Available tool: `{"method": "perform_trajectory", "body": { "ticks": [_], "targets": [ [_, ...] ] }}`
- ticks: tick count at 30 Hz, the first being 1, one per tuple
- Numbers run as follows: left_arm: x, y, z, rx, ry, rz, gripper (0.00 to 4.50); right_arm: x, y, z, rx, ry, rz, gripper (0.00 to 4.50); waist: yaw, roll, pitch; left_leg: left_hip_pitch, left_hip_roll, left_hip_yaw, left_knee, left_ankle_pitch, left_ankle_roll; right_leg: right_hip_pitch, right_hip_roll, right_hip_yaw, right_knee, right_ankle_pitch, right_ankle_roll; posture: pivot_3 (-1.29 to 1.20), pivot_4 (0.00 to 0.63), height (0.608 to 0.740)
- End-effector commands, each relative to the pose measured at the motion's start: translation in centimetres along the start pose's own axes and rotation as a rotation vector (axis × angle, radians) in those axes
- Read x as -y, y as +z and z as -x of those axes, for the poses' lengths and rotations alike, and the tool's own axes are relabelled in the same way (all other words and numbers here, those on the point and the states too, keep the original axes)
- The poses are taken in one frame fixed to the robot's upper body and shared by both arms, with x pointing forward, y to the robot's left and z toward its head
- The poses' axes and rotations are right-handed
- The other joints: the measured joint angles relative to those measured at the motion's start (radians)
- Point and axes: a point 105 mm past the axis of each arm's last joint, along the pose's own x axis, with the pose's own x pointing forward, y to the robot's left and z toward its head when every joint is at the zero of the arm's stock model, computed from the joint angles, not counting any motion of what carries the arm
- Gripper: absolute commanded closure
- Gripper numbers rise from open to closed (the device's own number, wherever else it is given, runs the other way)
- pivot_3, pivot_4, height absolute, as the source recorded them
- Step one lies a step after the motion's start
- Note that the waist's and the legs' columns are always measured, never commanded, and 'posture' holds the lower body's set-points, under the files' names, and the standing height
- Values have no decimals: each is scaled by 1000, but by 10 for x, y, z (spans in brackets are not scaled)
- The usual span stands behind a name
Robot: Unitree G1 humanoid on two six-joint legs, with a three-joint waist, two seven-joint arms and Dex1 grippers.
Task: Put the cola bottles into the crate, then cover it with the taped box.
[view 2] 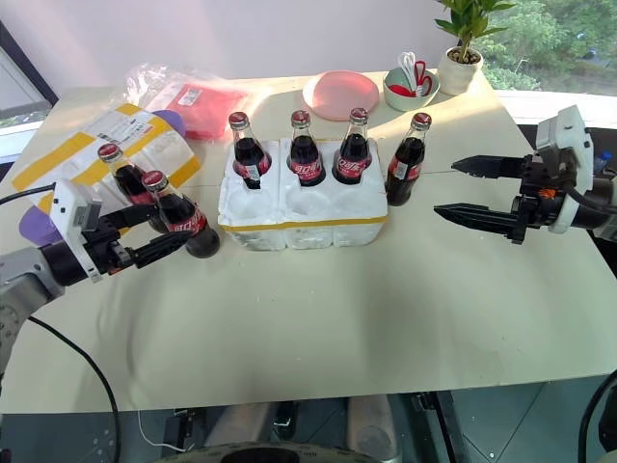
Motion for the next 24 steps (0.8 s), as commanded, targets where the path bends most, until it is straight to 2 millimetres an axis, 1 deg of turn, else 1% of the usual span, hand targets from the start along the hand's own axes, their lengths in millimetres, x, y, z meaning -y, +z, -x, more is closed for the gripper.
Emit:
{"method": "perform_trajectory", "body": {
  "ticks": [1,5,10,14,19,24],
  "targets": [
    [-1,4,1,11,14,-37,47,-2,18,6,51,-15,44,0,4,0,0,0,0,0,0,0,0,0,0,0,0,0,0,0,150,740],
    [-6,3,7,15,49,-29,47,2,19,4,55,-24,34,0,8,0,0,0,0,0,0,0,0,0,0,0,0,0,0,0,150,740],
    [-3,-2,-5,13,38,-23,47,1,24,-1,59,-4,39,0,8,0,0,0,0,0,0,0,0,0,0,0,0,0,0,0,150,740],
    [-3,-5,-15,21,34,-17,47,-7,30,-4,54,40,59,0,10,0,0,0,0,0,0,0,0,0,0,0,0,0,0,0,150,740],
    [-7,-14,-25,6,45,-24,47,-22,40,-8,58,101,87,0,8,0,0,0,0,0,0,1,2,0,0,0,0,0,0,0,150,740],
    [-11,-19,-34,8,60,-29,47,-29,43,-11,61,116,92,0,9,0,0,0,0,0,0,1,2,0,0,0,0,0,0,0,150,740]
  ]
}}
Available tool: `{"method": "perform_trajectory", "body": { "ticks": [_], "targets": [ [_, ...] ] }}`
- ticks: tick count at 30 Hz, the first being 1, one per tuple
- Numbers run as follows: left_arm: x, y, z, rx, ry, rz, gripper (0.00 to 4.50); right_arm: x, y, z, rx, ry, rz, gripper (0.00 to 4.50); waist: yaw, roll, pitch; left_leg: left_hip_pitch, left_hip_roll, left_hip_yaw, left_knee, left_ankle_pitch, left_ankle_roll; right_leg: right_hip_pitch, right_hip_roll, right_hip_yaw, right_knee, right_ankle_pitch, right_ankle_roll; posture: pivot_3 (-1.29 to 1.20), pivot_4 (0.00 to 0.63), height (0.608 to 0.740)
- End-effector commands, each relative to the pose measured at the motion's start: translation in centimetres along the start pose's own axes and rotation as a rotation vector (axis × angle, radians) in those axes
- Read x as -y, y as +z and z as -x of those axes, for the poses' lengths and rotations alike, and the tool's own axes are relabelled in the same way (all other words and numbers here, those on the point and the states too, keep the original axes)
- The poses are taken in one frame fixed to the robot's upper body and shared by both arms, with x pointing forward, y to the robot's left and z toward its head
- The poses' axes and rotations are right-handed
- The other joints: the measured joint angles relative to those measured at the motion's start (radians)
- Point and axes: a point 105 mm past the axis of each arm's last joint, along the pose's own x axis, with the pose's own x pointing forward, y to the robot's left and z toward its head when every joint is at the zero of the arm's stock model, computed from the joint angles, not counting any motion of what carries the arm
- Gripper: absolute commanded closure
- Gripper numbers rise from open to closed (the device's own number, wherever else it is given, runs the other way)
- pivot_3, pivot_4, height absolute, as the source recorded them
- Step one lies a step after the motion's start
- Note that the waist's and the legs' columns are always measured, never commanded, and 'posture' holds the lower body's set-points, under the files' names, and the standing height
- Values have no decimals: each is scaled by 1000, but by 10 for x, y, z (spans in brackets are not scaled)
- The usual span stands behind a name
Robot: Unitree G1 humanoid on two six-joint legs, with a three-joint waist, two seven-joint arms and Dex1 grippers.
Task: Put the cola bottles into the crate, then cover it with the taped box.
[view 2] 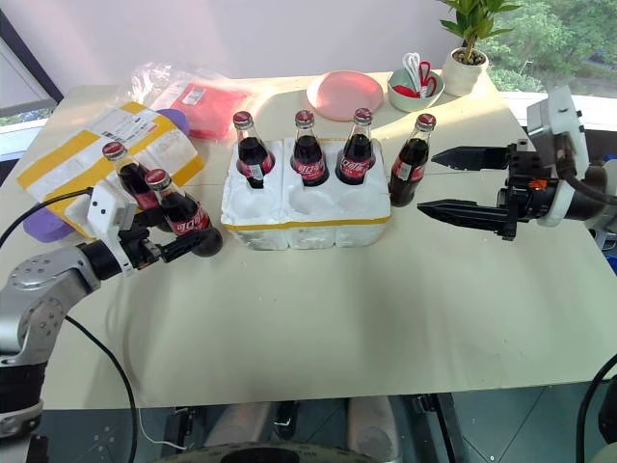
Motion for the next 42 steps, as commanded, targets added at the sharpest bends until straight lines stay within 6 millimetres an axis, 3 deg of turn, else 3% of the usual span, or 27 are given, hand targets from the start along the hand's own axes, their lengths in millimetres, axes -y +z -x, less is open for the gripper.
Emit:
{"method": "perform_trajectory", "body": {
  "ticks": [1,2,4,7,13,20,24,28,34,42],
  "targets": [
    [-1,10,-3,42,4,-36,47,-8,16,3,21,8,57,0,0,0,0,0,0,0,0,0,0,0,0,0,0,0,0,0,150,740],
    [0,11,-4,49,-6,-35,47,-10,17,3,22,17,57,0,0,0,0,0,0,0,0,0,0,0,0,0,0,0,0,0,150,740],
    [2,12,-4,57,-21,-34,562,-14,18,2,24,32,58,0,0,0,0,0,0,0,0,0,0,0,0,0,0,0,0,0,150,740],
    [4,14,-3,61,-35,-43,1766,-17,20,1,27,40,60,0,0,0,0,0,0,0,0,0,0,0,0,0,0,0,0,0,150,740],
    [3,33,11,87,-56,-50,1750,-19,20,0,33,43,61,0,-1,-1,0,0,0,0,0,0,1,0,0,0,0,0,0,0,150,740],
    [42,94,53,129,-361,-20,1750,-14,15,1,36,20,49,0,0,-4,2,-15,0,0,5,1,0,-17,0,0,9,0,0,0,150,740],
    [67,122,60,153,-526,-43,1750,-13,12,1,39,11,39,0,2,-4,2,-15,0,-2,6,2,-1,-15,0,-3,9,0,0,0,150,740],
    [88,140,41,189,-626,-97,1750,-11,12,0,48,3,34,0,0,-4,2,-15,0,-2,12,1,-1,-12,0,-4,9,1,-1,0,150,740],
    [101,145,-36,234,-537,-134,1750,-12,12,-2,64,-6,30,0,2,-5,2,-13,0,-3,17,2,-1,-7,1,-4,9,4,-1,0,150,740],
    [102,153,-80,282,-411,-119,1750,-19,6,-1,76,-38,9,0,2,-5,2,-16,0,-2,14,6,-7,-14,2,-3,11,4,0,0,150,740]
  ]
}}
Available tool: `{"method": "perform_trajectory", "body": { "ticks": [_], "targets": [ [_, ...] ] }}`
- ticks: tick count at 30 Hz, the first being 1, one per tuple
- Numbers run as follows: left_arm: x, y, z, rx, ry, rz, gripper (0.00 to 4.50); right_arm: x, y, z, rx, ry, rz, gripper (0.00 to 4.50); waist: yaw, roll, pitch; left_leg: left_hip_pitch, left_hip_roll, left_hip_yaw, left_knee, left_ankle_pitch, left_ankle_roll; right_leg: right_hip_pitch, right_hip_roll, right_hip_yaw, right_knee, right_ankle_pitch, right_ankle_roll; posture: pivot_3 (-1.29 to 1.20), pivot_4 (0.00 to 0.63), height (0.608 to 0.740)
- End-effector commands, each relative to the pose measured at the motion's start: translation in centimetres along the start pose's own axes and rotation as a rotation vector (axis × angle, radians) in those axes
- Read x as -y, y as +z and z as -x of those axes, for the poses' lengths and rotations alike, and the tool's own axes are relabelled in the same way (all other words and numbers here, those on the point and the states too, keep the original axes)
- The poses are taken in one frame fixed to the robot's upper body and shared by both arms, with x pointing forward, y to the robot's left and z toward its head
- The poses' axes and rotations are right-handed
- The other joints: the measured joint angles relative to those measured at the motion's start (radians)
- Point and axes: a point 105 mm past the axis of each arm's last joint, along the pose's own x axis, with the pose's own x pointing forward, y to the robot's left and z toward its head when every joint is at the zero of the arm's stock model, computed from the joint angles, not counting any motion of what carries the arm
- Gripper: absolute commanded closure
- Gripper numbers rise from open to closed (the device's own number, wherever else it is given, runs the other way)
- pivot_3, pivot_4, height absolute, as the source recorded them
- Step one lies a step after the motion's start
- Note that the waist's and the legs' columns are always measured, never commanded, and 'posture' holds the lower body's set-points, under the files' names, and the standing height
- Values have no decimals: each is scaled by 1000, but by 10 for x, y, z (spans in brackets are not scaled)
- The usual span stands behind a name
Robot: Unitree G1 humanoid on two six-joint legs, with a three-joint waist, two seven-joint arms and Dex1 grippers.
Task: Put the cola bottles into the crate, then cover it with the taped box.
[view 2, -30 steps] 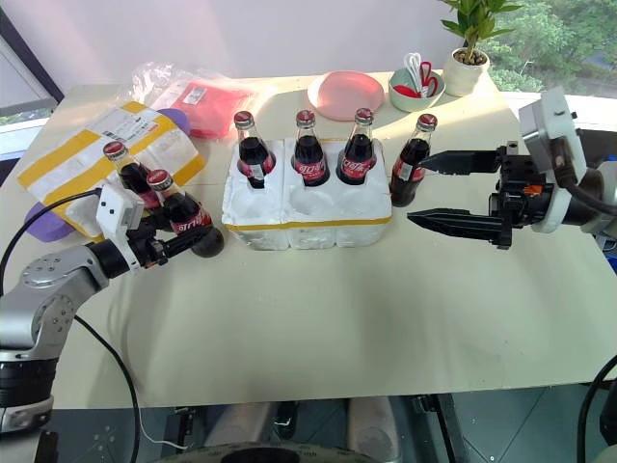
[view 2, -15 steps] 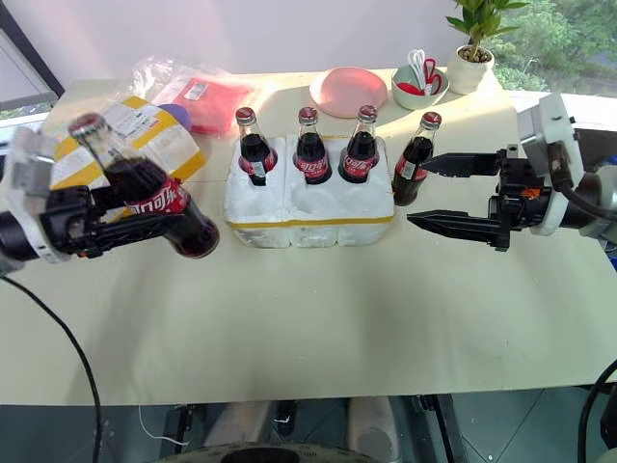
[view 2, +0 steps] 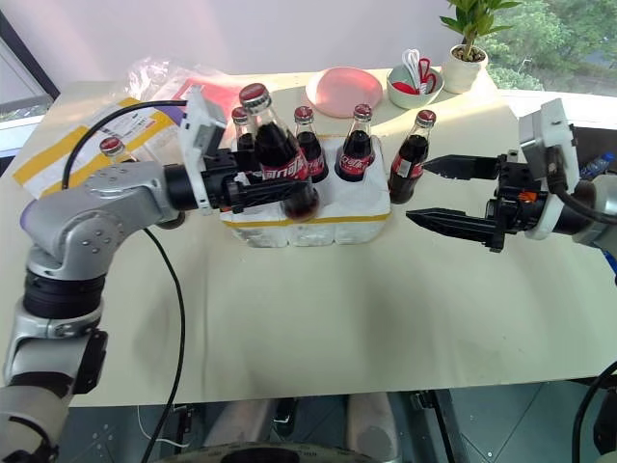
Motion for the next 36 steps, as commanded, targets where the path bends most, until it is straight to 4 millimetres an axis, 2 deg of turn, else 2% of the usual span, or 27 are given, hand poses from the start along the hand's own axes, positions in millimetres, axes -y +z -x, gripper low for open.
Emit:
{"method": "perform_trajectory", "body": {
  "ticks": [1,10,18,23,25,27,31,36],
  "targets": [
    [-7,30,-5,112,54,-75,1750,-7,11,4,36,-12,46,0,1,0,0,0,0,0,0,0,0,0,0,0,0,0,0,0,150,740],
    [1,17,-21,91,-17,-57,1750,-10,10,1,47,-19,41,0,0,0,0,0,-1,0,1,-1,2,1,0,0,0,1,1,0,150,740],
    [-15,-20,-27,-54,63,-139,1750,-8,10,-3,56,-25,42,0,0,0,0,0,-1,0,2,-1,3,2,0,0,0,1,1,0,150,740],
    [-16,-32,-33,-77,67,-104,1750,-5,9,-6,58,-29,40,0,-1,0,0,0,-1,0,2,-1,3,1,0,0,0,1,1,0,150,740],
    [-16,-40,-35,-89,71,-80,699,-5,8,-8,57,-27,41,0,-1,0,0,0,0,0,2,-1,3,1,0,0,0,1,1,0,150,740],
    [-18,-48,-36,-103,84,-64,32,-4,7,-11,57,-20,42,0,0,0,0,0,0,0,2,-1,3,2,0,0,0,1,1,0,150,740],
    [-23,-53,-25,-104,137,-50,32,-3,8,-15,66,-4,39,0,-1,0,0,1,0,0,2,-1,3,2,0,0,0,1,1,0,150,740],
    [-16,-28,14,12,172,-40,32,-3,8,-20,71,20,33,0,-5,0,-1,1,0,0,2,-1,3,2,0,0,1,1,1,0,150,740]
  ]
}}
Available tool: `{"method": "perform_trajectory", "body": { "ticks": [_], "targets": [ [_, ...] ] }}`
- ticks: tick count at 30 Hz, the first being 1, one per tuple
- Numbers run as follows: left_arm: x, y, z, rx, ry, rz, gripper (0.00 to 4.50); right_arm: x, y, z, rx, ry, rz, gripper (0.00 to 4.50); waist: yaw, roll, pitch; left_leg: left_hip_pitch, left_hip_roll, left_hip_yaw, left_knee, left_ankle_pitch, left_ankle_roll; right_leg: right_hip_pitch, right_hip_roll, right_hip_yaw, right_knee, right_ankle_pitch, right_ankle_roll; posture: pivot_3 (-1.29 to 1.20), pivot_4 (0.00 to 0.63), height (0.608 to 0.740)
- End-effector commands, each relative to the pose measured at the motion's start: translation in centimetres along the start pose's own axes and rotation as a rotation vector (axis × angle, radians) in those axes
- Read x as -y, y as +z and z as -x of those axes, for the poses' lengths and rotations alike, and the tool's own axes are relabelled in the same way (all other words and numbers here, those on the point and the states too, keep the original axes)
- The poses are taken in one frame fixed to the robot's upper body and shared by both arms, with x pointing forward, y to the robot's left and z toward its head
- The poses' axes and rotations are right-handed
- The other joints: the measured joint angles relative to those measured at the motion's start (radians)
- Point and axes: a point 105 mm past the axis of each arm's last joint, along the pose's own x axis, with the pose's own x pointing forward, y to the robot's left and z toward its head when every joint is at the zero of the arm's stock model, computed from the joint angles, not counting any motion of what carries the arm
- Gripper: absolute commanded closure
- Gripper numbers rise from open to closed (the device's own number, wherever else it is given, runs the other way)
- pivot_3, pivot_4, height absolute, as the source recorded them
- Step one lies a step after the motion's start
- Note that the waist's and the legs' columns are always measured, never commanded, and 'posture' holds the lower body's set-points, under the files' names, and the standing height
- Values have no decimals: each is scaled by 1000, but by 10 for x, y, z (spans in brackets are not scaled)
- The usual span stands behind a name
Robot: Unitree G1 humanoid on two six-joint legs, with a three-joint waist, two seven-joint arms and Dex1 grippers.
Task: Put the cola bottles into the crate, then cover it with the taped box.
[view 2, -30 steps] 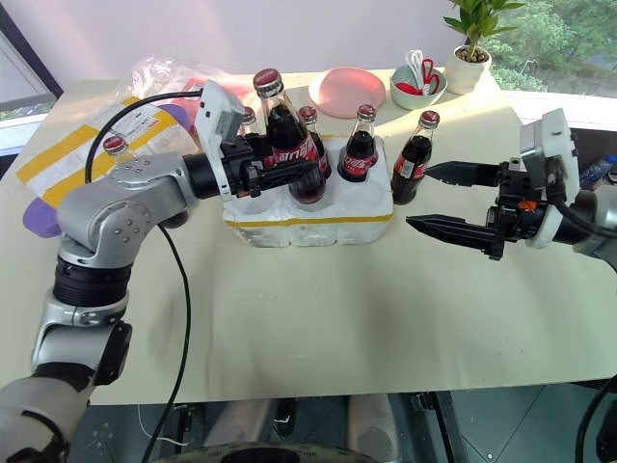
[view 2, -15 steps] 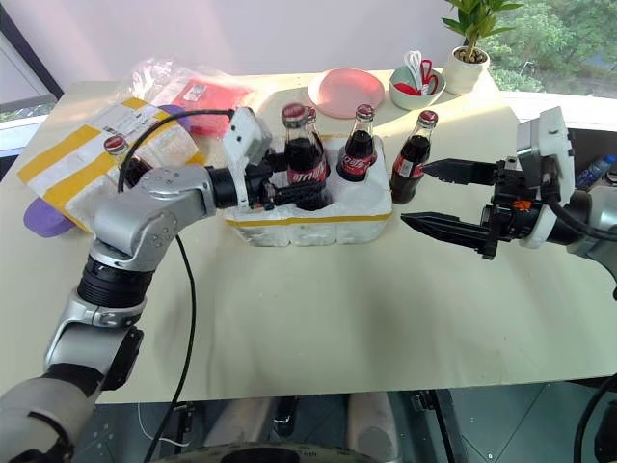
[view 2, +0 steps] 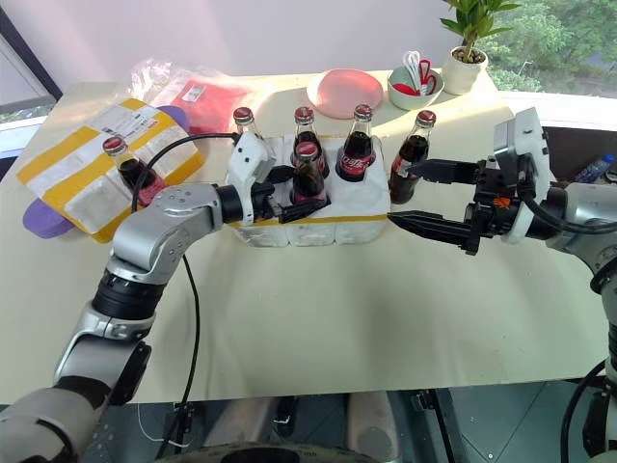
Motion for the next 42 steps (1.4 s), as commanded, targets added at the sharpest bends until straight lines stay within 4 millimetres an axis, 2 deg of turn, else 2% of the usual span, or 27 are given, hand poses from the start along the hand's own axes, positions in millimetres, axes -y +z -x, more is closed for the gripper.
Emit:
{"method": "perform_trajectory", "body": {
  "ticks": [1,4,6,8,10,11,14,16,21,27,34,38,42],
  "targets": [
    [2,34,43,150,25,16,32,0,8,-3,28,18,36,0,-1,0,0,0,0,0,0,0,0,0,0,0,0,0,0,0,150,740],
    [16,44,90,209,51,23,32,2,6,-6,27,34,28,0,-3,0,0,0,1,0,0,0,0,-1,0,0,0,0,0,0,150,740],
    [23,40,117,204,107,44,32,4,6,-8,27,43,23,0,2,0,0,0,0,0,0,0,0,0,0,0,0,0,0,0,150,740],
    [25,33,140,187,199,69,32,6,5,-10,25,51,20,0,3,0,0,0,0,0,0,0,0,0,0,0,0,0,0,0,150,740],
    [22,26,154,168,290,88,32,8,4,-11,24,56,20,0,8,0,0,1,0,0,0,-1,2,1,0,0,0,0,-1,0,150,740],
    [18,21,162,147,353,94,32,8,4,-11,23,59,21,0,13,0,0,1,0,-1,1,-1,2,1,0,0,0,0,-1,0,150,740],
    [-20,-7,196,62,668,90,32,10,6,-11,23,73,31,0,19,0,-1,3,0,-1,1,-1,2,5,0,-1,-1,-1,-3,0,150,740],
    [-32,-13,205,48,749,81,32,10,7,-11,21,80,36,0,27,0,-1,4,1,0,1,-1,2,6,0,-1,-2,-2,-5,0,150,740],
    [-65,-25,197,43,773,51,32,2,13,-10,16,136,22,0,37,-1,-1,4,1,-1,1,-1,1,7,1,-2,-3,-2,-6,0,150,740],
    [-80,-26,179,55,700,27,32,1,14,-9,4,114,52,0,27,-1,-1,2,1,0,0,-3,3,4,1,-1,-3,1,-2,0,150,740],
    [-102,-26,167,51,707,11,32,3,13,-2,0,68,44,0,30,-1,-1,1,1,0,0,-2,2,2,1,-1,-3,1,-2,0,150,740],
    [-108,-26,154,46,668,0,32,4,15,2,10,46,39,0,30,-1,-1,1,1,0,0,-2,3,2,1,-1,-3,1,-2,0,150,740],
    [-116,-34,140,29,631,28,32,2,15,3,10,40,36,0,29,-1,-1,1,1,0,0,-2,2,2,1,-1,-2,1,-2,0,150,740]
  ]
}}
